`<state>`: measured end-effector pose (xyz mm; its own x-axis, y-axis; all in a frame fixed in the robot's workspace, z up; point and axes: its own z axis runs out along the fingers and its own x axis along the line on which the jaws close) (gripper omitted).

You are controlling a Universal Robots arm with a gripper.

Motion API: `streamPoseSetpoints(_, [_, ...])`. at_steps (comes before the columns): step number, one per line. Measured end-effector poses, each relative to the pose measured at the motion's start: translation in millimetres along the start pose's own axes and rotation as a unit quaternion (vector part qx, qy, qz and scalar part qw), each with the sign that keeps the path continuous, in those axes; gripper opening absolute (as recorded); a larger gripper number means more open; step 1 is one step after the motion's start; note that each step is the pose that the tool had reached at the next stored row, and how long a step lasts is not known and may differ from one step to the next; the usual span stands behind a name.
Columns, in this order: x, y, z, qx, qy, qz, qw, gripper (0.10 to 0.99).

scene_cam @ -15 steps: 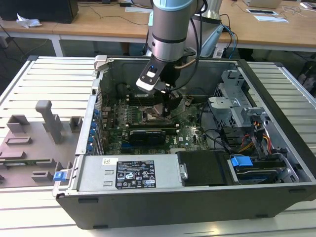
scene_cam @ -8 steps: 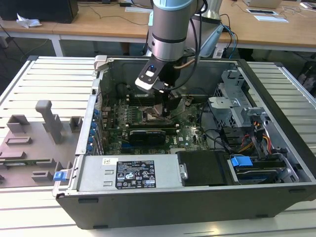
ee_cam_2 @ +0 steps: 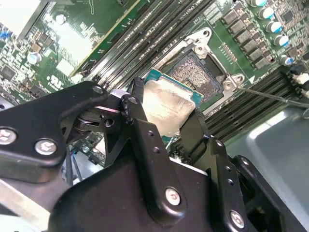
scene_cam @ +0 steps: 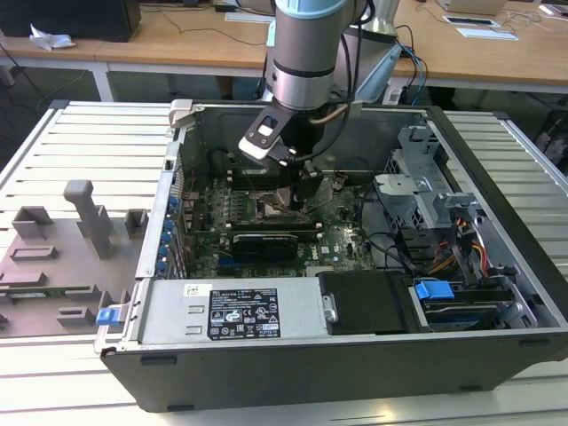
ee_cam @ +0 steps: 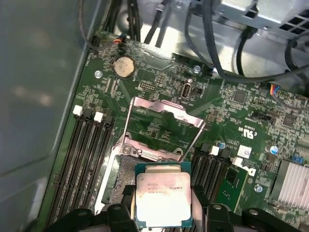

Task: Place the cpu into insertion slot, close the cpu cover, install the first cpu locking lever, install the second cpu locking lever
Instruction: 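Place the cpu into insertion slot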

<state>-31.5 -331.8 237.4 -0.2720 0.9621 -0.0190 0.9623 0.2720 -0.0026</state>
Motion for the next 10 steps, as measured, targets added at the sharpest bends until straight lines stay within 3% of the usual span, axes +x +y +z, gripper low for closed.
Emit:
streamPoseSetpoints(5, [0.0, 0.0, 0.0, 0.0007, 0.0000, 0.035, 0.9994, 0.545])
streamPoseSetpoints(10, [0.0, 0.0, 0.1, 0.0016, -0.0008, 0.071, 0.9975, 0.545])
